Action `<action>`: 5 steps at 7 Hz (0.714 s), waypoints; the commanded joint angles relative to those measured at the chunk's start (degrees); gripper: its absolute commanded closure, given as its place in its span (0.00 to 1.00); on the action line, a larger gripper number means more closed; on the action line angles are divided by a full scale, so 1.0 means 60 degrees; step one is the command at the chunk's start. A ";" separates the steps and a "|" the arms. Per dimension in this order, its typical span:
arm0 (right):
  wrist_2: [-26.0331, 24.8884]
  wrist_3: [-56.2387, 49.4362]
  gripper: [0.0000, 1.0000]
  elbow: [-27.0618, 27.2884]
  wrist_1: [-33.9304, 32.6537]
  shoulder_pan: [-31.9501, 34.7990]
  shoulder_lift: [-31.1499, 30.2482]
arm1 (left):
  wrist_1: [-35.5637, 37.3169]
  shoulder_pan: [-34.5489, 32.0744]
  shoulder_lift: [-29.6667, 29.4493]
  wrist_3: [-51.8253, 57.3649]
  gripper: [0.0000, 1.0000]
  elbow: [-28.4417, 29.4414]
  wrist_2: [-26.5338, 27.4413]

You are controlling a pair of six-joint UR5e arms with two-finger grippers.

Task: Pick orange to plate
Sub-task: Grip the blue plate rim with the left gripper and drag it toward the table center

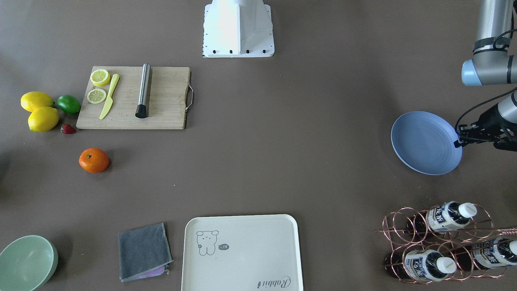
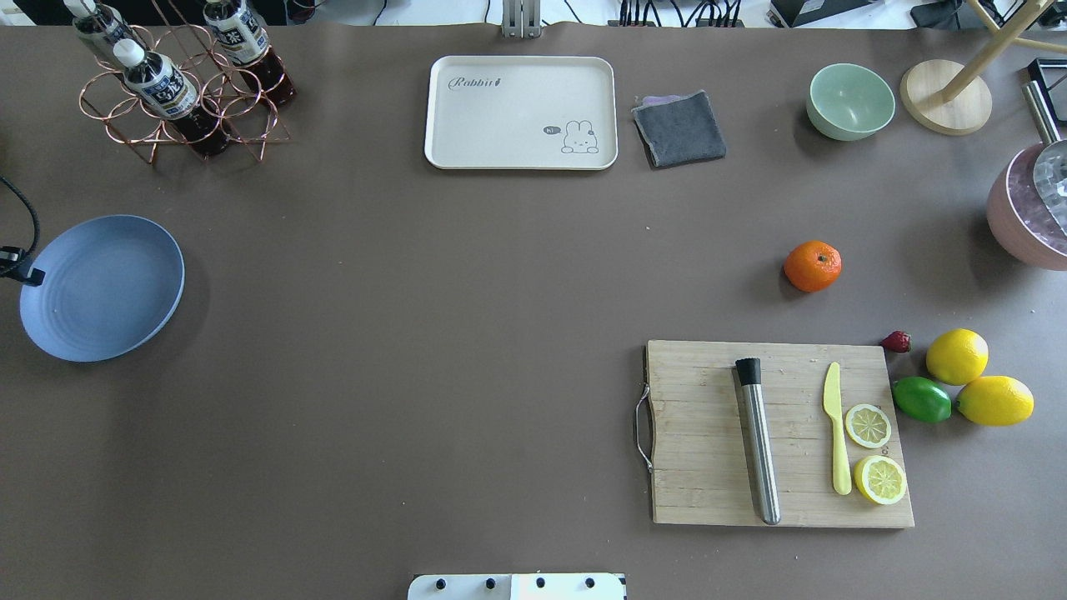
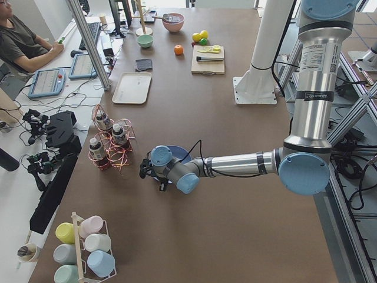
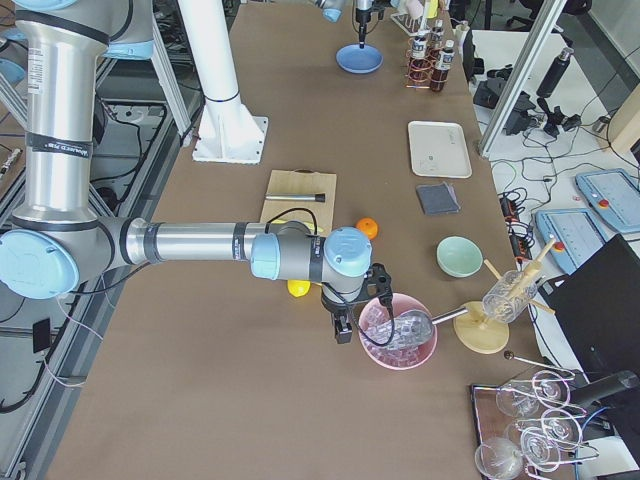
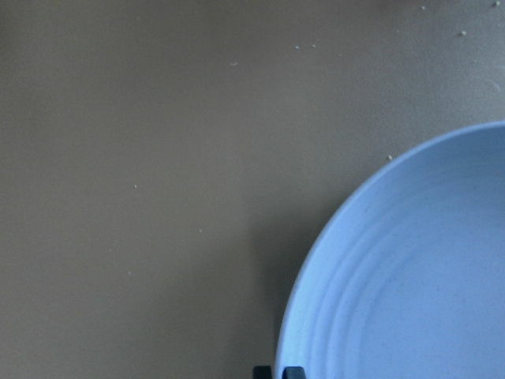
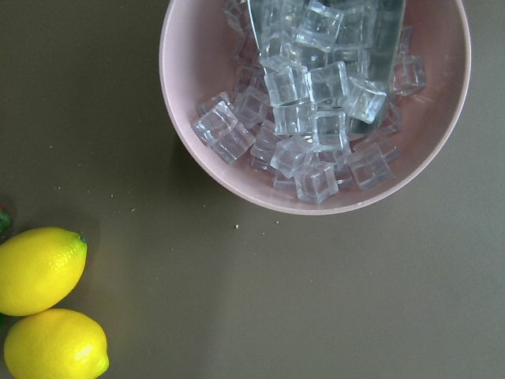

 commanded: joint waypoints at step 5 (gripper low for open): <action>0.0462 0.4413 0.00 0.0614 0.0023 -0.2070 0.1881 | 0.1347 0.1854 -0.2116 -0.5301 1.00 -0.2575 0.0286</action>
